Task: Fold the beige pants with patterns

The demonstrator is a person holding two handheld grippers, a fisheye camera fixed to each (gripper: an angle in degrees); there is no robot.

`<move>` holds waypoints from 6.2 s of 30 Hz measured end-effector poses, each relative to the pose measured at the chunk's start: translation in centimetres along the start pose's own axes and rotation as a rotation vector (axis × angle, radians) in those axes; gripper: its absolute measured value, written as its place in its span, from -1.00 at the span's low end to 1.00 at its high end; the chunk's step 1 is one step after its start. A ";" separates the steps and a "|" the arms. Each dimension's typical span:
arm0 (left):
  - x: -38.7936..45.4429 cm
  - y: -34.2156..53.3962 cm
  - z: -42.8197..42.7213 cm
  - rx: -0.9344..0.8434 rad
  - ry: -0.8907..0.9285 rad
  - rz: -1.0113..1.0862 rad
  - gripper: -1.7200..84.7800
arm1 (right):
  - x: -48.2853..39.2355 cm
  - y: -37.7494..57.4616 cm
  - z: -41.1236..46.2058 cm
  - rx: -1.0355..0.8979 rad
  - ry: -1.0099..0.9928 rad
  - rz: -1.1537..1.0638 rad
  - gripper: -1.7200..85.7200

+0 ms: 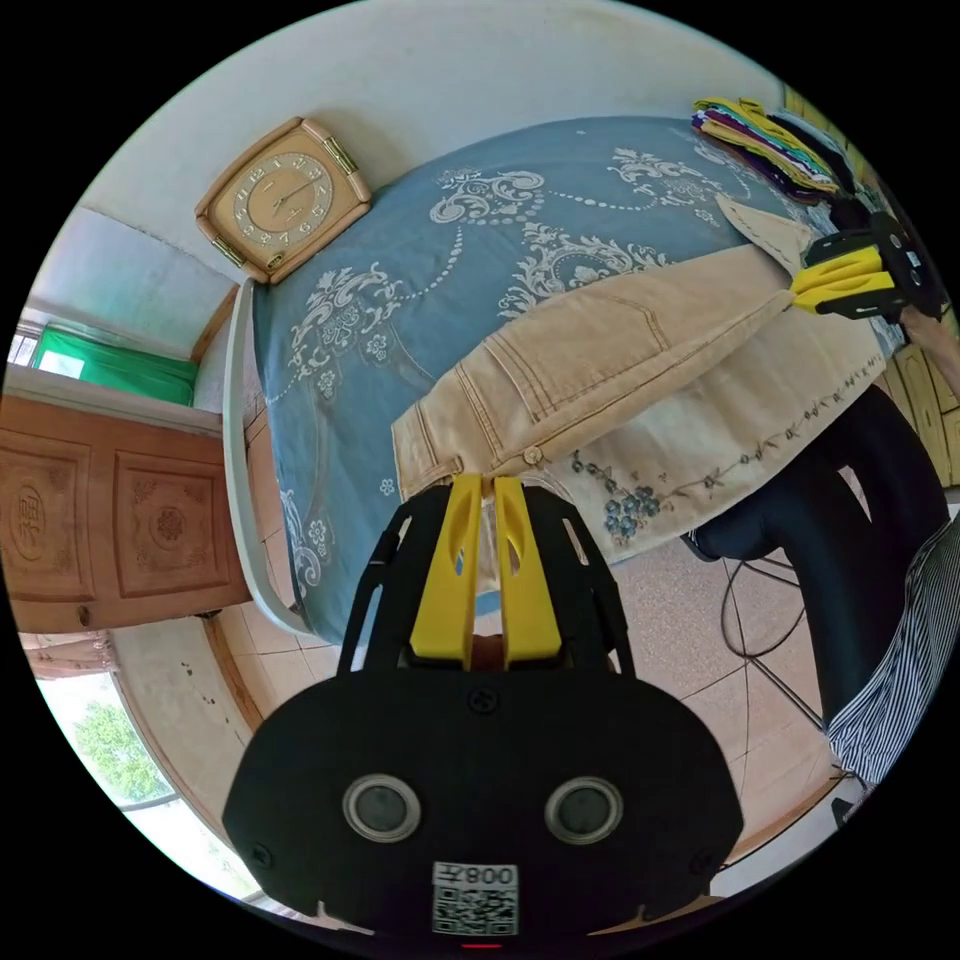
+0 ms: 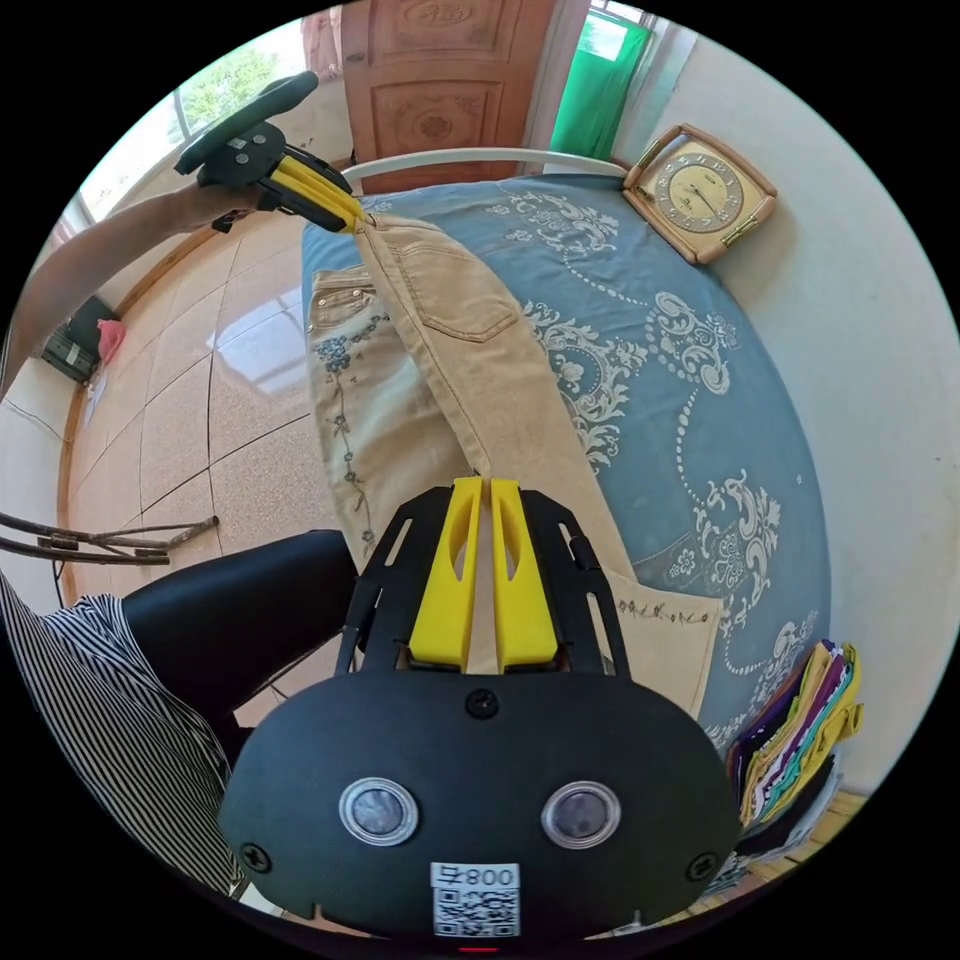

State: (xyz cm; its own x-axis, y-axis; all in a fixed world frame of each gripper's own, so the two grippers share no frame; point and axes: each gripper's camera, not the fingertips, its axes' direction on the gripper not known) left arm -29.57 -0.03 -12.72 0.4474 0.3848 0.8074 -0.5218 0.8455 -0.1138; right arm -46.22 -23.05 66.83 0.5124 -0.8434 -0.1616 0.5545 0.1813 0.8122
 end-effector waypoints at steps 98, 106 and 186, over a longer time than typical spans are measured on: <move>16.2 9.1 23.7 0.292 0.704 -0.137 -0.89 | 15.1 7.4 -15.2 0.006 -0.379 0.455 -0.94; 21.6 0.1 22.9 0.259 0.766 0.031 -0.79 | 29.3 7.1 -21.2 -0.008 -0.233 0.767 -0.86; 55.9 -45.7 0.2 0.139 0.654 0.584 -0.78 | 11.7 52.3 -83.5 0.496 -0.807 1.345 -0.84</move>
State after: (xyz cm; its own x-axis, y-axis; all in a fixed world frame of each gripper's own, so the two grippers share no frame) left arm 19.13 -17.27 37.73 0.3855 0.9112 0.1454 -0.8609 0.4119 -0.2988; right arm 43.55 18.76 60.57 -0.1187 -0.2816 0.9522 -0.3113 0.9211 0.2336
